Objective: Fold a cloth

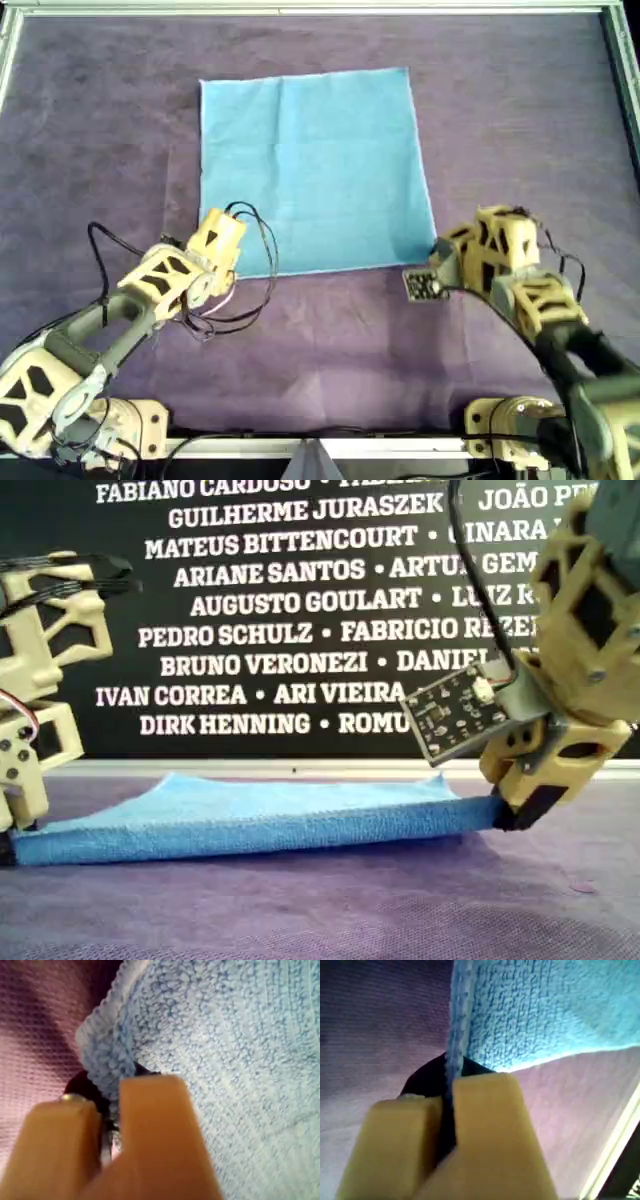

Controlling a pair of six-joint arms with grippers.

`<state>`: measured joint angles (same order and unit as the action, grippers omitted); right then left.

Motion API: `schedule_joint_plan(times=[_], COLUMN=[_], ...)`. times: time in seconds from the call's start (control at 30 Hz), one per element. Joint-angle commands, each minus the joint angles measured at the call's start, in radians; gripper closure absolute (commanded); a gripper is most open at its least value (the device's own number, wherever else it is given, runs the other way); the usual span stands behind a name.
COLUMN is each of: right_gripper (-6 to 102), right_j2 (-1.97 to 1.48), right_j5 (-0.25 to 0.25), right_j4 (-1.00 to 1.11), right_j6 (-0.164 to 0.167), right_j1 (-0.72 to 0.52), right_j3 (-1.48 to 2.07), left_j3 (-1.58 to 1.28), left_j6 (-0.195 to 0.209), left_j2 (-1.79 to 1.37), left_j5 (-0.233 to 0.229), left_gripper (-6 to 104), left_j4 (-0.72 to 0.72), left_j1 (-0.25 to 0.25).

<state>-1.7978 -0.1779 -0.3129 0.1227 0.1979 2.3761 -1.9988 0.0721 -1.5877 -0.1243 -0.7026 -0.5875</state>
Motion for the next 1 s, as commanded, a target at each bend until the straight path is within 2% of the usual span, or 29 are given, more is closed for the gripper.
schedule_joint_plan(times=[0.0, 0.17, 0.43, 0.8, 0.97], right_gripper=[95, 95, 95, 95, 95], right_j2=[-0.115, -0.181, -0.141, -0.078, 0.143], right_j5=[0.0, 0.008, 0.009, 0.009, 0.009], right_j4=[0.0, 0.018, 0.097, 0.328, 0.451], right_j6=[-0.003, -0.005, -0.005, 0.006, 0.011], right_j1=[-0.003, -0.011, -0.003, -0.003, -0.012], right_j3=[0.049, 0.098, -0.049, -0.163, -0.299], left_j3=[0.011, 0.023, 0.141, 0.413, 0.554], left_j6=[-0.008, -0.008, -0.009, -0.009, -0.009], left_j2=[-0.06, -0.06, -0.04, 0.025, 0.172], left_j5=[-0.009, -0.009, -0.009, -0.009, 0.006], left_gripper=[96, 96, 95, 96, 95], left_j4=[0.0, 0.003, 0.015, 0.015, 0.017], left_j1=[0.003, 0.005, 0.009, 0.17, 0.198])
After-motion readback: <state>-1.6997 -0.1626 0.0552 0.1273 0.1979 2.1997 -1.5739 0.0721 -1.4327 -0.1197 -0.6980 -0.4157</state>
